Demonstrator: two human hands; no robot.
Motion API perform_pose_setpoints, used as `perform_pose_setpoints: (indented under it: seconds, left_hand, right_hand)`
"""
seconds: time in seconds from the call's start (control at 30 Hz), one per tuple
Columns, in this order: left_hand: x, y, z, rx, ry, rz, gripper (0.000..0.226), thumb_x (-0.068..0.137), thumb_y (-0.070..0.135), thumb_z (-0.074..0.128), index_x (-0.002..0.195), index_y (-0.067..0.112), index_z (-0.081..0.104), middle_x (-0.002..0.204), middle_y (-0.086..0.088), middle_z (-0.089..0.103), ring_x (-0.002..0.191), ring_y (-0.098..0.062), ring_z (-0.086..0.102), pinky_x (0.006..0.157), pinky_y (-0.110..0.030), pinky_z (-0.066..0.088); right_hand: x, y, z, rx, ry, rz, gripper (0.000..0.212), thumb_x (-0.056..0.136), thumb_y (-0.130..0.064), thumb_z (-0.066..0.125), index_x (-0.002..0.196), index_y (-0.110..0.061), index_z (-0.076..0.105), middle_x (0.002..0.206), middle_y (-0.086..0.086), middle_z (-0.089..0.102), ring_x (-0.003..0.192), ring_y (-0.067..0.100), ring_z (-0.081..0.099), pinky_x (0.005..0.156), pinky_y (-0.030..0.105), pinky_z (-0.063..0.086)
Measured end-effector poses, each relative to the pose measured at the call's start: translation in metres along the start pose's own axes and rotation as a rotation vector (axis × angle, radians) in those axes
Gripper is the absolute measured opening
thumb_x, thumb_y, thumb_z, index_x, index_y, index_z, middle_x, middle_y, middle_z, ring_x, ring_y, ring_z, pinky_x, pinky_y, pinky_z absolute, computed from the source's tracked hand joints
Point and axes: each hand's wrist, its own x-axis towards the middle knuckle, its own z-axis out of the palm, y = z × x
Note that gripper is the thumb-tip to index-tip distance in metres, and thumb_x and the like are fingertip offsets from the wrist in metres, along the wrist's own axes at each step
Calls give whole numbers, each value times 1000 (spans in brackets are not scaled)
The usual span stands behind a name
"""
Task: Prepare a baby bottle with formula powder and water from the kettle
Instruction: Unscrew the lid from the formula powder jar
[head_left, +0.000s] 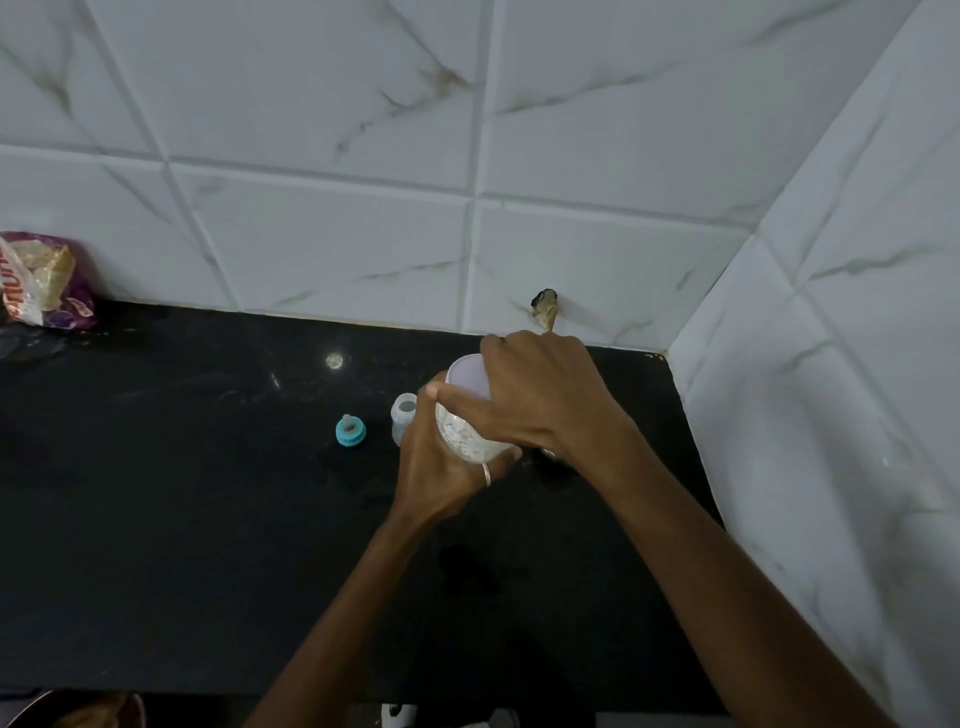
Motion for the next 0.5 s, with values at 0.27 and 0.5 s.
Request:
perform_pose_setpoints:
  seconds: [0.27,0.5]
  left_hand:
    - [17,-15,-4,243,-174,-2,53,108,9,44,155,-8,26,160,-28,36,149,-38,36,126,-45,20]
    - [35,10,13,138,18,-145,45,109,11,42,152,-2,38,157,-22,45,145,-34,45,123,-45,27]
  right_hand:
    - [-2,-3,-9,10,-92,72,85,84,-86,32,133,-19,52,126,6,61,105,28,64,75,37,39]
    - [-5,0,-3,339,-247,40,79,90,-67,59,154,-26,36,157,0,42,140,24,44,102,45,43]
